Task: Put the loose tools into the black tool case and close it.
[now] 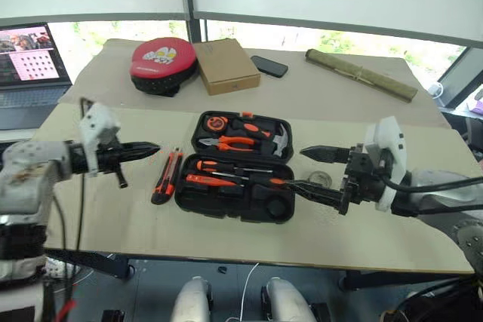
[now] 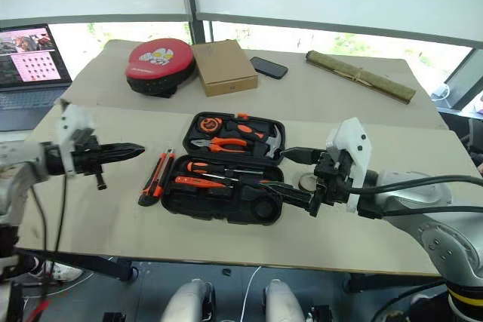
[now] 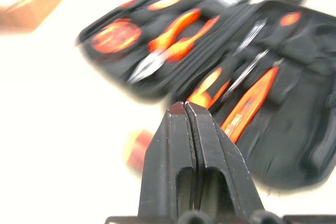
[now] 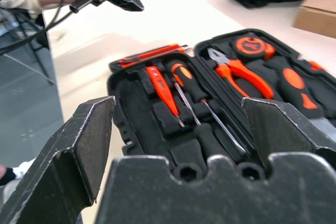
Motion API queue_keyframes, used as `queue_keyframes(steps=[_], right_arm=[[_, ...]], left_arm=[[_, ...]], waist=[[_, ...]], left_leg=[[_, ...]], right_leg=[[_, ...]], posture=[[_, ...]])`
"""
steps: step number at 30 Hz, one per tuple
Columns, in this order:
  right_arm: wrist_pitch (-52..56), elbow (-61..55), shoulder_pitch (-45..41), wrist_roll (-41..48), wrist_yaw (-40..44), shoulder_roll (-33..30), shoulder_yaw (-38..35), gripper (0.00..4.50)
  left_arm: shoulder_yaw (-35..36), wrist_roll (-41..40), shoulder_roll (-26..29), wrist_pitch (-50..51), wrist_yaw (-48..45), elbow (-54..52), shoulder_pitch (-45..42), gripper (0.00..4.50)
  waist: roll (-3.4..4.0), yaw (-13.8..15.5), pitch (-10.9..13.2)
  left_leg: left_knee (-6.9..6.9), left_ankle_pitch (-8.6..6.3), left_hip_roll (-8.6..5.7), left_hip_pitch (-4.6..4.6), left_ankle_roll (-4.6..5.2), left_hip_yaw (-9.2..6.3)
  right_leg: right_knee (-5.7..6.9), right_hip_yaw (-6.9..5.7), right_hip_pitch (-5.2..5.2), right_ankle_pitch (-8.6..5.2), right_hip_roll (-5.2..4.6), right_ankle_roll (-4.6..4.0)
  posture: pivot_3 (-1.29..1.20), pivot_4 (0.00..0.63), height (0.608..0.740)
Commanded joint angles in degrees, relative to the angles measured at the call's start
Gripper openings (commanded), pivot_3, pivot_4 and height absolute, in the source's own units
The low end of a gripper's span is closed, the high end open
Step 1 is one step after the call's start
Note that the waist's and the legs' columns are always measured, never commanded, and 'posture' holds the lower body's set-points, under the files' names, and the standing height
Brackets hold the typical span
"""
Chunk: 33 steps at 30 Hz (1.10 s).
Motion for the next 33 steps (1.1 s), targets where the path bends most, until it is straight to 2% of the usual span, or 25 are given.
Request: queue_keyframes(steps=[1, 3, 6, 7, 10, 12, 15, 17, 25, 33], right_arm=[[-1.6, 1.3, -3.1, -2.1, 4.2, 0.3, 1.2, 4.50], [-1.2, 2.0, -4.2, -2.5, 5.7, 0.4, 1.7, 4.50], [-1.1, 2.3, -4.8, -3.2, 7.3, 0.6, 2.1, 4.50], [-1.0, 2.3, -4.9, -3.5, 7.7, 0.7, 2.1, 4.50], [-0.6, 1.8, -4.8, -3.6, 7.8, 1.0, 1.9, 4.50], [-0.2, 1.2, -4.5, -3.3, 7.5, 1.1, 1.5, 4.50], [-0.2, -0.1, -3.2, -3.0, 6.5, 1.3, 0.6, 4.50], [-0.4, -1.0, -2.2, -3.3, 5.5, 1.5, 0.1, 4.50], [-0.9, -4.1, 1.3, -3.6, 0.9, 4.2, -1.1, 4.50], [-1.3, -6.5, 4.6, -4.3, -2.6, 6.5, -1.9, 4.50]], left_arm=[[10.7, 0.4, 2.9, 2.1, 3.5, -1.4, 10.1, 0.70], [14.0, 0.7, 3.6, 3.1, 5.0, -1.4, 14.6, 1.48], [14.3, -0.5, 4.0, 5.6, 6.4, -4.0, 16.6, 2.70], [13.8, -1.1, 3.9, 6.8, 7.0, -5.3, 16.3, 2.87], [7.7, -3.4, 3.4, 18.9, 13.6, -12.2, 8.4, 4.03], [4.5, -4.4, 3.4, 26.8, 16.8, -14.6, 4.0, 4.42], [-1.2, -7.0, 1.9, 42.2, 21.4, -15.8, -5.6, 4.42], [-4.6, -7.2, 1.4, 48.5, 23.7, -14.8, -10.4, 4.42], [-20.1, -3.3, -1.2, 50.2, 27.3, -2.5, -24.4, 4.42], [-30.4, -1.2, -3.6, 46.6, 25.2, 4.7, -28.4, 4.42]], waist=[[-0.03, 0.1, 0.0], [-0.08, 0.2, 0.0], [-0.10, 1.0, 0.0], [-0.10, 1.6, 0.0], [-0.12, 2.4, 0.0], [-0.16, 2.5, 0.0], [-0.18, 1.9, 0.0], [-0.20, 1.6, 0.0], [-0.22, 0.8, 0.0], [-0.21, 0.9, 0.0]], left_leg=[[-0.01, 0.00, 0.01, 0.00, 0.00, 0.01], [-0.03, -0.01, 0.04, -0.03, -0.01, 0.05], [-0.07, 0.00, 0.06, -0.07, -0.04, 0.06], [-0.08, 0.00, 0.08, -0.06, -0.04, 0.07], [-0.08, 0.00, 0.04, -0.22, -0.06, 0.19], [-0.08, 0.02, -0.06, -0.42, -0.04, 0.28], [-0.07, 0.06, -0.16, -0.61, 0.03, 0.31], [-0.06, 0.06, -0.15, -0.67, 0.04, 0.27], [-0.14, 0.07, -0.04, -0.67, 0.00, 0.12], [-0.13, 0.08, -0.06, -0.69, -0.02, 0.15]], right_leg=[[-0.01, 0.00, -0.02, -0.01, -0.01, -0.01], [-0.02, -0.01, -0.11, -0.03, -0.03, -0.07], [-0.03, -0.10, -0.19, -0.05, -0.11, -0.12], [-0.04, -0.10, -0.46, -0.06, -0.13, -0.12], [-0.12, -0.19, -0.57, -0.24, -0.35, -0.46], [-0.12, -0.21, -0.68, -0.09, -0.47, -0.20], [-0.13, -0.08, -0.65, 0.11, -0.44, 0.11], [-0.07, -0.05, -0.67, 0.11, -0.25, 0.14], [0.16, 0.01, -0.79, 0.03, 0.04, -0.01], [0.12, 0.03, -0.80, 0.03, 0.02, -0.01]], posture=[[0.00, 0.150, 0.740], [0.00, 0.150, 0.740], [0.00, 0.150, 0.740], [0.00, 0.150, 0.740], [0.00, 0.150, 0.740], [0.00, 0.150, 0.740], [0.00, 0.150, 0.740], [0.00, 0.150, 0.740], [0.00, 0.150, 0.740], [0.00, 0.150, 0.740]])
